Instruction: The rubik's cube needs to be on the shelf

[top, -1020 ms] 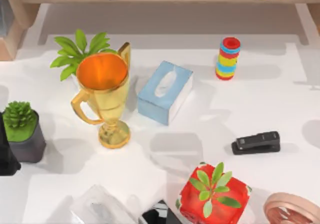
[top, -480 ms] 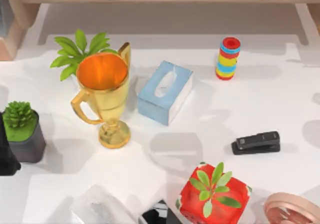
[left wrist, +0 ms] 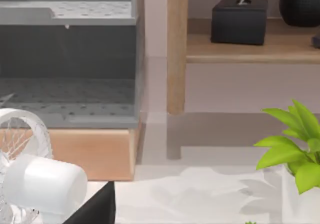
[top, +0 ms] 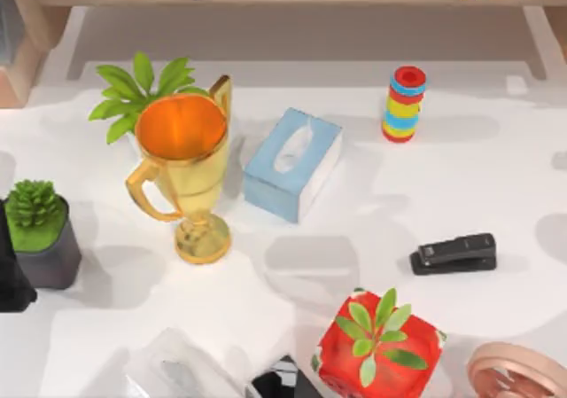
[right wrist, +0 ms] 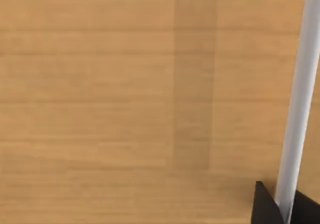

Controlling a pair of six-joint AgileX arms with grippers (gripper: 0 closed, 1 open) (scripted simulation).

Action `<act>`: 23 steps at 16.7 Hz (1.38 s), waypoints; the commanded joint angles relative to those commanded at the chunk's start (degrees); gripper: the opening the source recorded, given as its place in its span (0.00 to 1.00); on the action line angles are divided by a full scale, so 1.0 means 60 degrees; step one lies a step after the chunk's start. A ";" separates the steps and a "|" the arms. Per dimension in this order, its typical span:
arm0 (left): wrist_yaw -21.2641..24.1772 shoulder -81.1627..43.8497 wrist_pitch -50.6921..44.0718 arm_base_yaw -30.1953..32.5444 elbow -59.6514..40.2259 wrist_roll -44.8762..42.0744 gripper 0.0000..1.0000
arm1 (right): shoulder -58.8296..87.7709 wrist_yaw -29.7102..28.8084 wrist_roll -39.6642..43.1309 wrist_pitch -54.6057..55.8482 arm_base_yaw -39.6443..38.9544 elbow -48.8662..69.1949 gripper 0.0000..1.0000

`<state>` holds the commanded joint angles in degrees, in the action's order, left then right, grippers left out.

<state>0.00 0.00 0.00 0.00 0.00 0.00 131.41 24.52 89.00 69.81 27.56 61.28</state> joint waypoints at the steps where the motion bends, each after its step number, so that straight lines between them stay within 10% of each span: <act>1: 0.0000 0.0000 0.0000 0.0000 0.0000 0.0000 1.00 | 0.0167 -0.0088 -0.0006 -0.0194 -0.0072 0.0412 0.00; 10: 0.0000 0.0000 0.0000 0.0000 0.0000 0.0000 1.00 | 0.0864 -0.0449 -0.0016 -0.1122 -0.0452 0.2010 0.00; 23: 0.0000 0.0000 0.0000 0.0000 0.0000 0.0000 1.00 | 0.0864 -0.0449 -0.0016 -0.1122 -0.0452 0.2010 0.98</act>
<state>0.00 0.00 0.00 0.00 0.00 0.00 136.60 21.82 88.90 63.08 24.85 73.34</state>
